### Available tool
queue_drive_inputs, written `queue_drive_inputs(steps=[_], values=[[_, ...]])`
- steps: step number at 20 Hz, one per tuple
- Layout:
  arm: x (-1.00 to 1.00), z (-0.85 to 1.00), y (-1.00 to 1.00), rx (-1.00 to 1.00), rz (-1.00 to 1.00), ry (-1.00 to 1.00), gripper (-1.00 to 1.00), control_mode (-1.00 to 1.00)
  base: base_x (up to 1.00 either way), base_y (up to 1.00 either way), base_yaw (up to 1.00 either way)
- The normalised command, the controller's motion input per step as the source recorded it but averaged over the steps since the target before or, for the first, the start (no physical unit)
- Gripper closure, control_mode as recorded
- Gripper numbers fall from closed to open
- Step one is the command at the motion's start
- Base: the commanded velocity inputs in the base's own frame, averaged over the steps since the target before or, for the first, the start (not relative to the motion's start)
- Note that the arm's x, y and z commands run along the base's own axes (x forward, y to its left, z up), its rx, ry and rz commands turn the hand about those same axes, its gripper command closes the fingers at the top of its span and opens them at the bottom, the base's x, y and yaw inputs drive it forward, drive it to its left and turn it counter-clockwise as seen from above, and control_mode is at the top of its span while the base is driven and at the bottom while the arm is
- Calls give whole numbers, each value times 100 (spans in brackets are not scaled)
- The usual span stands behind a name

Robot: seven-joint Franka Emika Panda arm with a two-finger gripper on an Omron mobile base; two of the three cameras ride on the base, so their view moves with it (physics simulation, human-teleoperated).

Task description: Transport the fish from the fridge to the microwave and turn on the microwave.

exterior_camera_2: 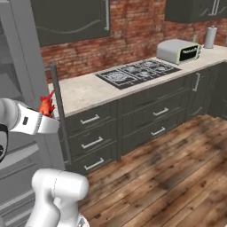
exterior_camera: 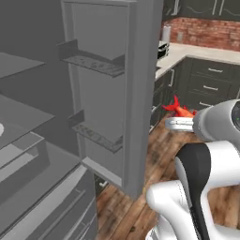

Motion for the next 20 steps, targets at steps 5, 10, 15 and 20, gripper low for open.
queue_drive_inputs(steps=[5, 10, 15, 20], values=[[0, 0, 0, 0, 0, 0, 100, 100, -40, -3, -42], [0, 0, 0, 0, 0, 0, 100, 100, -41, -7, -42], [0, 0, 0, 0, 0, 0, 100, 100, -44, -11, -42], [0, 0, 0, 0, 0, 0, 100, 100, -43, -13, -41]])
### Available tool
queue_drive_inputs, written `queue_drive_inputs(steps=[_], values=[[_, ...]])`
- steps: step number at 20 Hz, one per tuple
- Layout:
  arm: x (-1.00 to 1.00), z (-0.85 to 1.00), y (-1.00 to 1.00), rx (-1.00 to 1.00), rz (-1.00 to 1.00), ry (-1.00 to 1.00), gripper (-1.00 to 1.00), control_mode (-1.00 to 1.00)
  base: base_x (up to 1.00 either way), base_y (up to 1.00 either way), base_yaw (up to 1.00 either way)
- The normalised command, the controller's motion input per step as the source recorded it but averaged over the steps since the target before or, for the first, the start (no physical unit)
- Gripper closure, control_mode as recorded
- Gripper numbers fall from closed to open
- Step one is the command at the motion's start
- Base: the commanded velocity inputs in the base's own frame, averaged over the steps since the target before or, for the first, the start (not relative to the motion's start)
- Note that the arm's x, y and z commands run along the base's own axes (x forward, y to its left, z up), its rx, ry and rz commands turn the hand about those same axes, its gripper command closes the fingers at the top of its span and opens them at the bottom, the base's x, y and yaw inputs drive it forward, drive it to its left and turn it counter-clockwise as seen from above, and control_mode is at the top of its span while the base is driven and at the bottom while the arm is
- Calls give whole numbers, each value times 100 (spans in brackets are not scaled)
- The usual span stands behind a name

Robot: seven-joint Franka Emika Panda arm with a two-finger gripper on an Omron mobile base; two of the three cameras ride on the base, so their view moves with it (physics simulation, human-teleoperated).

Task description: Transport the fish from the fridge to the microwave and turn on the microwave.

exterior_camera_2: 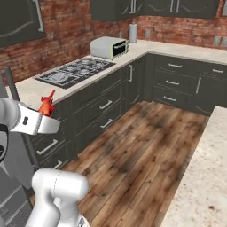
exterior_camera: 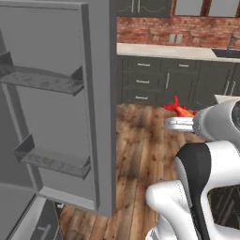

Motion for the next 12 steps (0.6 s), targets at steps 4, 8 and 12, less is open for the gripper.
queue_drive_inputs(steps=[4, 8, 12], values=[[0, 0, 0, 0, 0, 0, 100, 100, -35, -15, -39], [0, 0, 0, 0, 0, 0, 100, 100, -17, -13, -37], [0, 0, 0, 0, 0, 0, 100, 100, -1, -3, -36]])
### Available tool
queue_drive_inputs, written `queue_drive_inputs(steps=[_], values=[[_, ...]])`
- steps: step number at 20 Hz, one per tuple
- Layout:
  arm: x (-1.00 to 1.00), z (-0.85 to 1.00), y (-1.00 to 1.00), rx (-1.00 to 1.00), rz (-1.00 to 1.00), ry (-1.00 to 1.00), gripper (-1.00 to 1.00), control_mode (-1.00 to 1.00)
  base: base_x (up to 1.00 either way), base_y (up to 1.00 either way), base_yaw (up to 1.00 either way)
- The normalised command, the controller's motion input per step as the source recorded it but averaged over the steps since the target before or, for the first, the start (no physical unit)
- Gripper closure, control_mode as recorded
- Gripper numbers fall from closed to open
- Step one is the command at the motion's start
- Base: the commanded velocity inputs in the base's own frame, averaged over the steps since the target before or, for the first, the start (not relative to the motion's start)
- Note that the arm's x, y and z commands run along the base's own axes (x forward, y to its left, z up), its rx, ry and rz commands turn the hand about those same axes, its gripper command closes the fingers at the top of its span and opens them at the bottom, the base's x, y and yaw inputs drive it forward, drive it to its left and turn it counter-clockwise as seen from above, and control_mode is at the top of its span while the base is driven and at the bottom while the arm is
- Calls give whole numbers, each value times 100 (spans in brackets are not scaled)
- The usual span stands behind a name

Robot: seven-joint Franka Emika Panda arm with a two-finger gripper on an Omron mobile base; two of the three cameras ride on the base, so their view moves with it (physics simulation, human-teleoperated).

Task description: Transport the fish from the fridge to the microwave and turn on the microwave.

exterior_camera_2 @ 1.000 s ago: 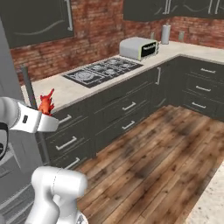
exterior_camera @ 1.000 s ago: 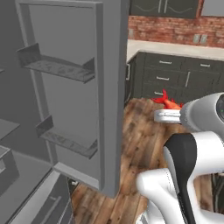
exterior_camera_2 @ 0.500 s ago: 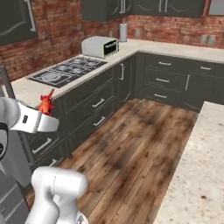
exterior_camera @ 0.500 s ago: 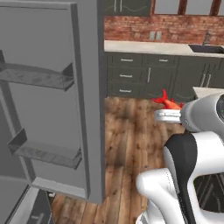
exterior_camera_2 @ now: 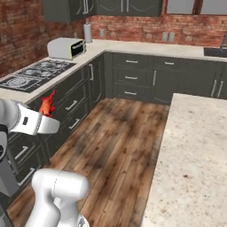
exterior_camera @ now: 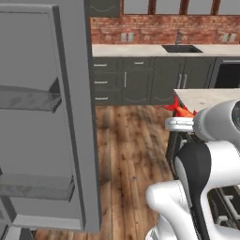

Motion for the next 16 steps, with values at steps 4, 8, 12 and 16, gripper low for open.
queue_drive_inputs(steps=[4, 8, 12, 16], values=[[0, 0, 0, 0, 0, 0, 100, 100, 2, 0, -27], [0, 0, 0, 0, 0, 0, 100, 100, 26, 0, -11], [0, 0, 0, 0, 0, 0, 100, 100, 43, 0, -6], [0, 0, 0, 0, 0, 0, 100, 100, 48, 0, -1]])
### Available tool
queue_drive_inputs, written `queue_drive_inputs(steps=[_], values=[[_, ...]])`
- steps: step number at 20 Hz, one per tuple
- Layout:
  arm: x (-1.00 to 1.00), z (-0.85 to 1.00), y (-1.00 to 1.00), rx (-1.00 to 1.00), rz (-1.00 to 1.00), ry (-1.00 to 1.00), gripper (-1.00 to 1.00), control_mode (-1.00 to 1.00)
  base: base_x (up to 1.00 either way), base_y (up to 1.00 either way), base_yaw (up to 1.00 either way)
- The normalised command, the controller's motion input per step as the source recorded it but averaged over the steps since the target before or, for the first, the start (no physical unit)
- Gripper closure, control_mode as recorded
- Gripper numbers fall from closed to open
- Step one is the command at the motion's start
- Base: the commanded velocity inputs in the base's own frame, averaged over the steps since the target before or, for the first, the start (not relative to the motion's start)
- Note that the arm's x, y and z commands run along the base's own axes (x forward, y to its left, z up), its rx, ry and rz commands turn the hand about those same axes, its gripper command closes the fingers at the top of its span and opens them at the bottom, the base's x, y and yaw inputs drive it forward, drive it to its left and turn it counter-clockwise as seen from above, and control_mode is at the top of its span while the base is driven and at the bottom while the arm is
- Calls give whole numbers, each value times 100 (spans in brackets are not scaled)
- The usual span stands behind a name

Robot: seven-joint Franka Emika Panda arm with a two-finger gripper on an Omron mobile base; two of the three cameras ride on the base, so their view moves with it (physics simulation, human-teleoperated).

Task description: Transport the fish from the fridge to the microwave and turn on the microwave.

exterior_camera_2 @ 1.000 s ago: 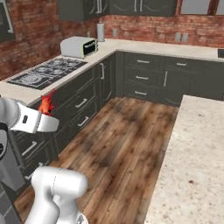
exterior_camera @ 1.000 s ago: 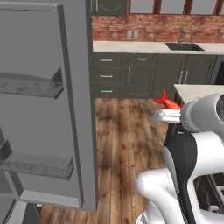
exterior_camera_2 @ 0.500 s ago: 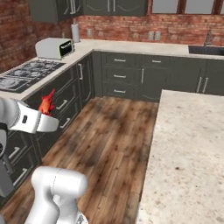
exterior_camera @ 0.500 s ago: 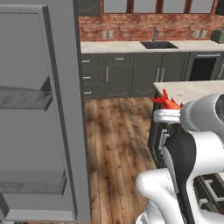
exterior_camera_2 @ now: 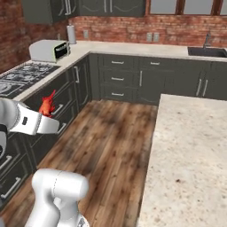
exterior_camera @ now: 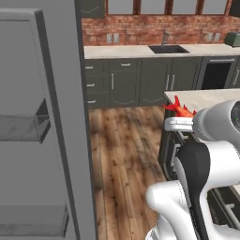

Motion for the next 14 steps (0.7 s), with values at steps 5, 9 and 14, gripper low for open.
queue_drive_inputs(steps=[5, 9, 14], values=[[0, 0, 0, 0, 0, 0, 100, 100, 49, 0, -1], [0, 0, 0, 0, 0, 0, 100, 100, 50, 0, -5], [0, 0, 0, 0, 0, 0, 100, 100, 55, 0, -4]])
